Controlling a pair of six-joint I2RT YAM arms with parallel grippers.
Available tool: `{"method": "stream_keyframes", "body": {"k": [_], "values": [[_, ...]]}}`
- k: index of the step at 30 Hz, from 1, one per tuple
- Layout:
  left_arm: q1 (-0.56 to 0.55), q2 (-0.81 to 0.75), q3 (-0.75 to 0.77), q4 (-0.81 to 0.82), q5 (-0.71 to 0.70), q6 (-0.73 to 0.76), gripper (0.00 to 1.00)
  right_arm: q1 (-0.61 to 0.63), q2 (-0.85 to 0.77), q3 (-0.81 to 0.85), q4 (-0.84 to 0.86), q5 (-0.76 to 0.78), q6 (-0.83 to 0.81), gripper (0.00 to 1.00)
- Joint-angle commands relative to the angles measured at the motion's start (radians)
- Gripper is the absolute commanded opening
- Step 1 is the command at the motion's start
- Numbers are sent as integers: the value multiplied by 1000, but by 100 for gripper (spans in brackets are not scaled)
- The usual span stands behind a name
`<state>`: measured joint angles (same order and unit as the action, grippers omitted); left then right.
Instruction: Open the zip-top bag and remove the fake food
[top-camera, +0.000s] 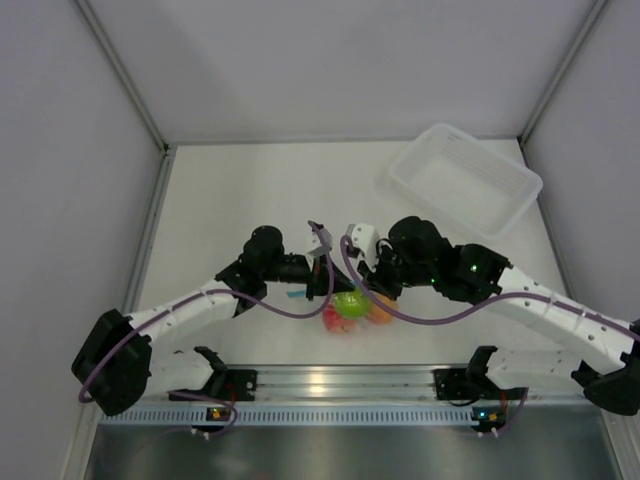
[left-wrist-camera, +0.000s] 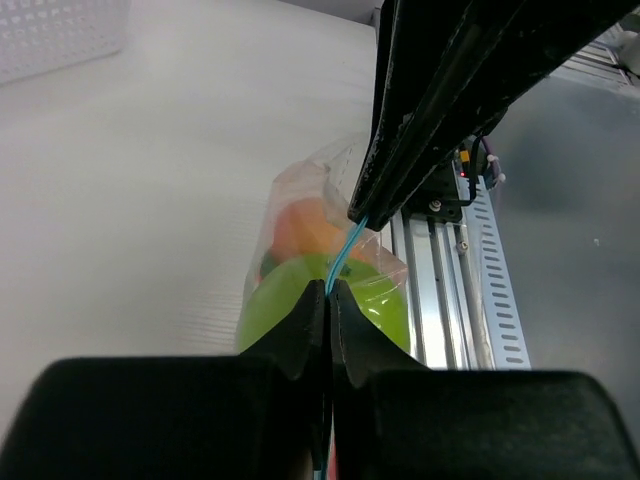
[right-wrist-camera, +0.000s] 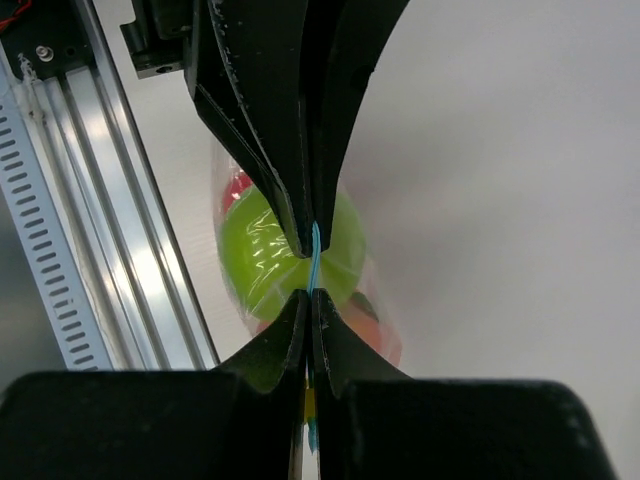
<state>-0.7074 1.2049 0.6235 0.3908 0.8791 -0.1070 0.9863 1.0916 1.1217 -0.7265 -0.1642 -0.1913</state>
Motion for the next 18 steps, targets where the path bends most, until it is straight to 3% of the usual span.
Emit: {"method": "stream_keyframes", "body": {"k": [1,4,6,8,18], "values": [[-7,-4,36,43,6,10,0,15,-52,46,44,14,-7,0],[-9,-24,36,43,9,0,0,15,-73,17,73,60,16,1],[-9,-45,38,43,23,-5,0,14,-111,-15,108,118,50,19],[-9,-76,32,45,43,-16,0,12,-153,-40,145,129,65,28],[-9,-208,27,43,100,-62,0,11,-580,-292,377,77,122,39]]}}
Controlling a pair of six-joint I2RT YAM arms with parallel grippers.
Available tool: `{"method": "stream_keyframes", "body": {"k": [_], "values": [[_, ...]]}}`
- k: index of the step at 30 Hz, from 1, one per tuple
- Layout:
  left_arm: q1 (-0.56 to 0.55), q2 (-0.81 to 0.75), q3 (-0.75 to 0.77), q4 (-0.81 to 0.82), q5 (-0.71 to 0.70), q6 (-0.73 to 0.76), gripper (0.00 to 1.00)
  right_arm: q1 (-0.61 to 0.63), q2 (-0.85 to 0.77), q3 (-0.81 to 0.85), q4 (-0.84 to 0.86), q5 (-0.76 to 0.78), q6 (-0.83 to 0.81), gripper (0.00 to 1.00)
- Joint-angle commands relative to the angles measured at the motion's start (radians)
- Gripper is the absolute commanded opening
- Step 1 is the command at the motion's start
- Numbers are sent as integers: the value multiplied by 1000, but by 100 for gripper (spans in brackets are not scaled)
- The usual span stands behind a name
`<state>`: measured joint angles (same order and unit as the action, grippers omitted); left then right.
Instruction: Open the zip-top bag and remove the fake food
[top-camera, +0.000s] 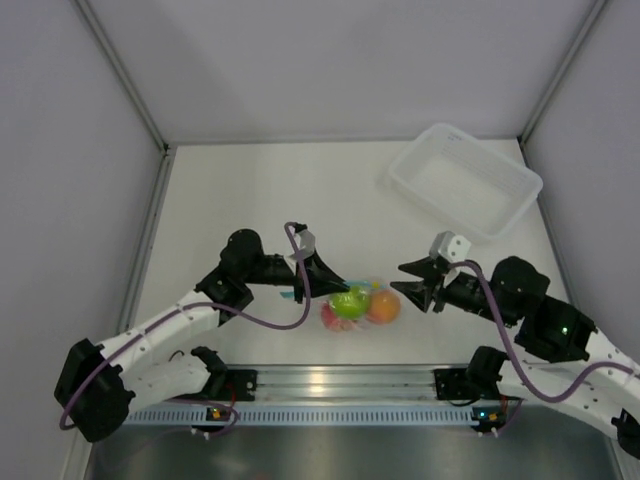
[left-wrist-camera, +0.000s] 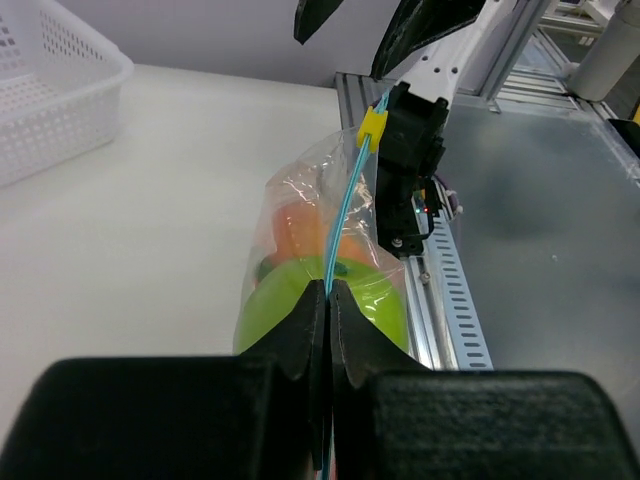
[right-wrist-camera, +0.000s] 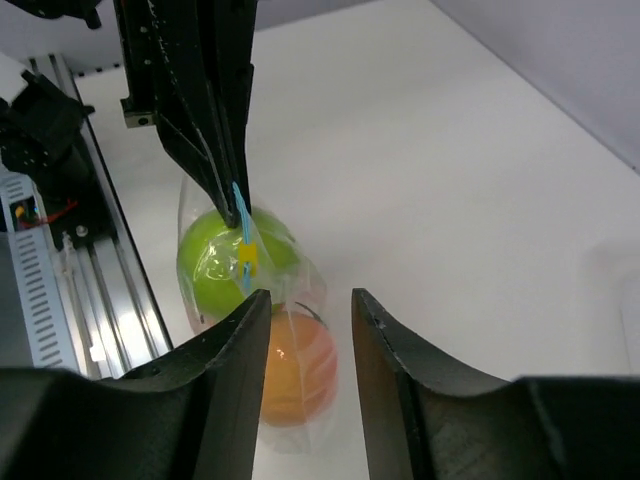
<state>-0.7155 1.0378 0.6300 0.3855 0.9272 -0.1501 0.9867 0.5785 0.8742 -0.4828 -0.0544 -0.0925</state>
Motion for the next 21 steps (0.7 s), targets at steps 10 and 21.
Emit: {"method": "stream_keyframes", "body": {"k": [10,21], "values": [[-2,-133,43,49,87,-62,0,10,-40,-49,239,-285,40,45],[-6,-150,45,49,81,-75,0,9,15,-76,322,-418,46,40]]}}
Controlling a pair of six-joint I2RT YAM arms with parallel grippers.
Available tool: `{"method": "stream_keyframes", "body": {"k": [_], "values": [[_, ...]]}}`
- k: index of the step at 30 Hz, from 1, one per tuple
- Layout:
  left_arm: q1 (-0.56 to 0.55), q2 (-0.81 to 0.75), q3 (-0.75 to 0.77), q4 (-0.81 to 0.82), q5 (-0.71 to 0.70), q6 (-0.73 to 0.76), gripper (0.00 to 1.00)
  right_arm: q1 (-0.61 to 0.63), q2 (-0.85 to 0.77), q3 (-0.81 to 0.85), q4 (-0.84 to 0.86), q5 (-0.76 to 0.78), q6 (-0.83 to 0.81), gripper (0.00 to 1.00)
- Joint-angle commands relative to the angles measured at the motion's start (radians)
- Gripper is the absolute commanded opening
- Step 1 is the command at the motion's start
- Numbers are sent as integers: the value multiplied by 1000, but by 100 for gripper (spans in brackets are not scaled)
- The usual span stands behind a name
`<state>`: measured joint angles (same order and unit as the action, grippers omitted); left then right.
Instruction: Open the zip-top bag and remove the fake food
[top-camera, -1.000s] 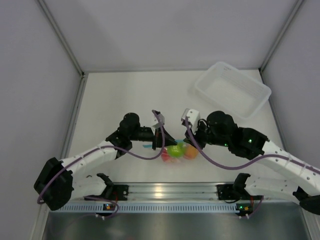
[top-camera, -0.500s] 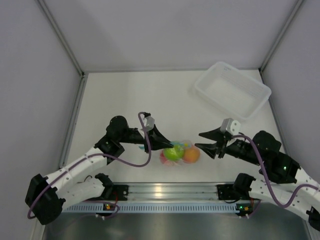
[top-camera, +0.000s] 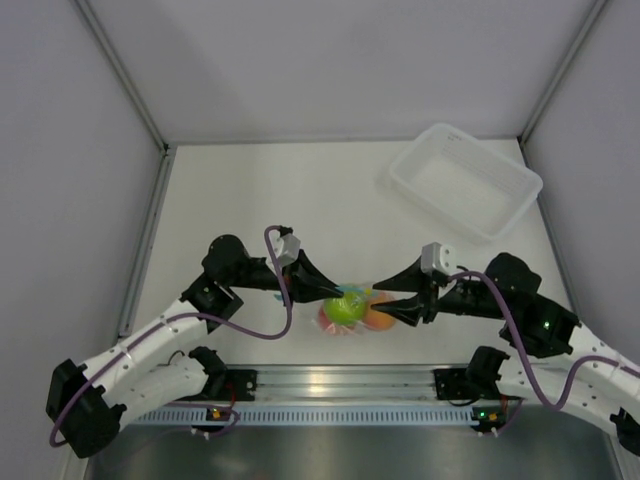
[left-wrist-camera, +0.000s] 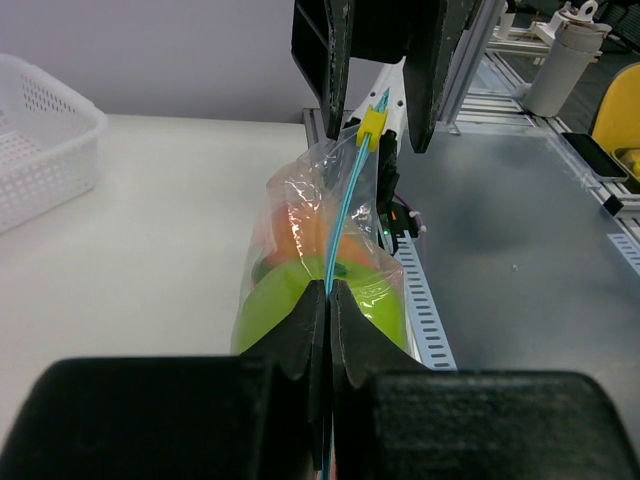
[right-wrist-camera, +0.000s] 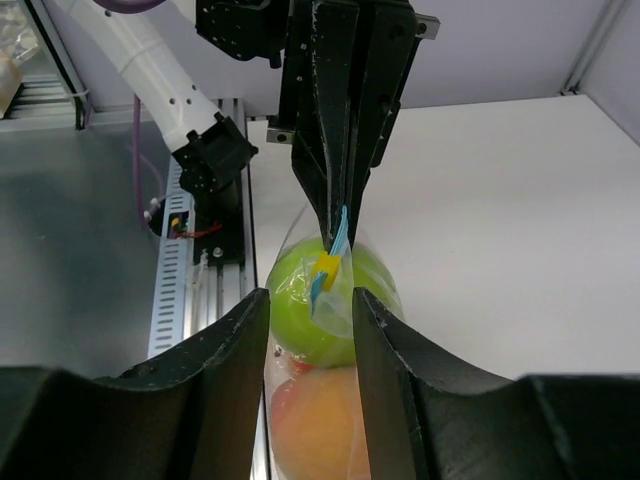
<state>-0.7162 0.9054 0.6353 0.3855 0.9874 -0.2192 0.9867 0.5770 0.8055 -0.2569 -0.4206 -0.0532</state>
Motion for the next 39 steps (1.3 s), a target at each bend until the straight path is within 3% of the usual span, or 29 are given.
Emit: {"method": "stream_keyframes", "body": {"k": [1,9,13,14,16,28,33,39], "values": [[-6,-19,41,49,17,-6,0,10,21,-8,96,-50,6,40],[-9,-43,38,50,11,-5,0,9,76,8,81,-43,-14,28],[-9,-43,35,50,11,0,0,10,84,11,79,-52,-17,14],[-9,-43,33,50,10,1,0,10,89,12,74,-49,-19,16],[-9,-43,35,49,11,1,0,10,87,14,74,-34,-17,34],[-9,-51,40,49,14,-3,0,10,35,-15,55,19,-33,38],[-9,-59,43,49,16,-5,0,10,29,-22,61,31,-39,34],[-11,-59,41,50,22,-9,0,10,43,-8,73,-6,-36,17]]}}
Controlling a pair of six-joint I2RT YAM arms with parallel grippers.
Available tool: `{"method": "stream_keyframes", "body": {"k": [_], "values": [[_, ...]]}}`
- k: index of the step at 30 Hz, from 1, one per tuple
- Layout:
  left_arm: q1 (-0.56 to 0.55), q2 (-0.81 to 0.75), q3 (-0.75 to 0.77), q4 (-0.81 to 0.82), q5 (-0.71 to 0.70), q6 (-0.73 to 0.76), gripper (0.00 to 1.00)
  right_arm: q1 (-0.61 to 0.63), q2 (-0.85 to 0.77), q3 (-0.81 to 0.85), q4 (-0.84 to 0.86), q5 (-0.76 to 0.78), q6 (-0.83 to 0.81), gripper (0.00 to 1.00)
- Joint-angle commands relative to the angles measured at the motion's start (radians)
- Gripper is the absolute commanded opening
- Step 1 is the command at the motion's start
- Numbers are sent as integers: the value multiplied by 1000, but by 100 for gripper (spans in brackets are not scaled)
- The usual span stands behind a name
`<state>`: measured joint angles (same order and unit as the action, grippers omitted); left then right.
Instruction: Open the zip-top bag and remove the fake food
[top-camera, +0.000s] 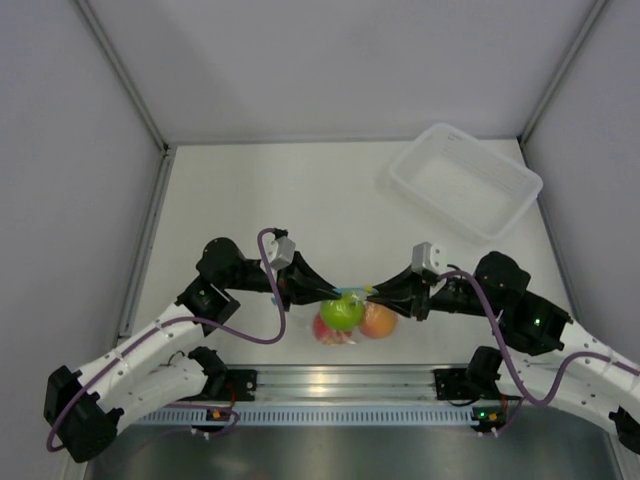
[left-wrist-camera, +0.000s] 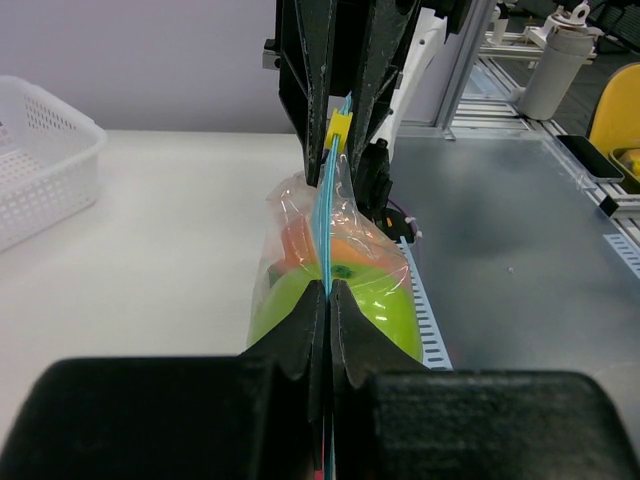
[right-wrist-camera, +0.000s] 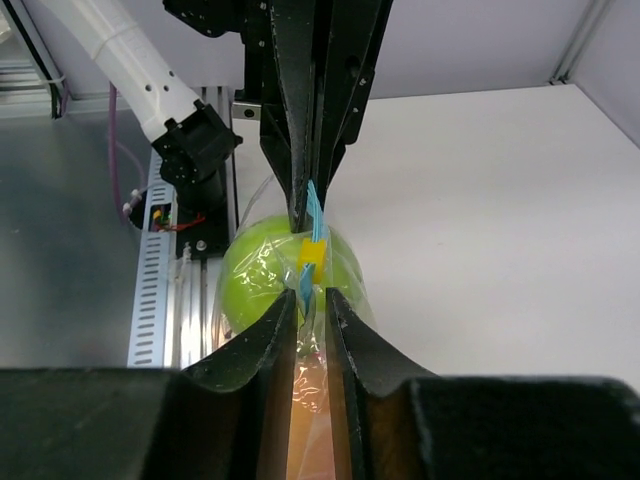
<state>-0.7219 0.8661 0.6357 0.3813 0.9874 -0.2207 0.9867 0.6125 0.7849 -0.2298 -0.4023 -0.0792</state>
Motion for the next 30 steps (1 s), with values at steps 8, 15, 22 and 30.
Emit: {"method": "stream_keyframes", "body": {"k": [8,15,22,30], "values": [[-4,-19,28,54,13,-5,0,10,30,36,64,-43,2,32],[-5,-18,25,53,5,-3,0,10,30,40,50,-38,-8,6],[-5,-19,15,53,-19,6,0,10,24,62,15,5,-27,0],[-5,1,-14,53,-70,30,23,9,131,226,-198,49,-68,0]]}}
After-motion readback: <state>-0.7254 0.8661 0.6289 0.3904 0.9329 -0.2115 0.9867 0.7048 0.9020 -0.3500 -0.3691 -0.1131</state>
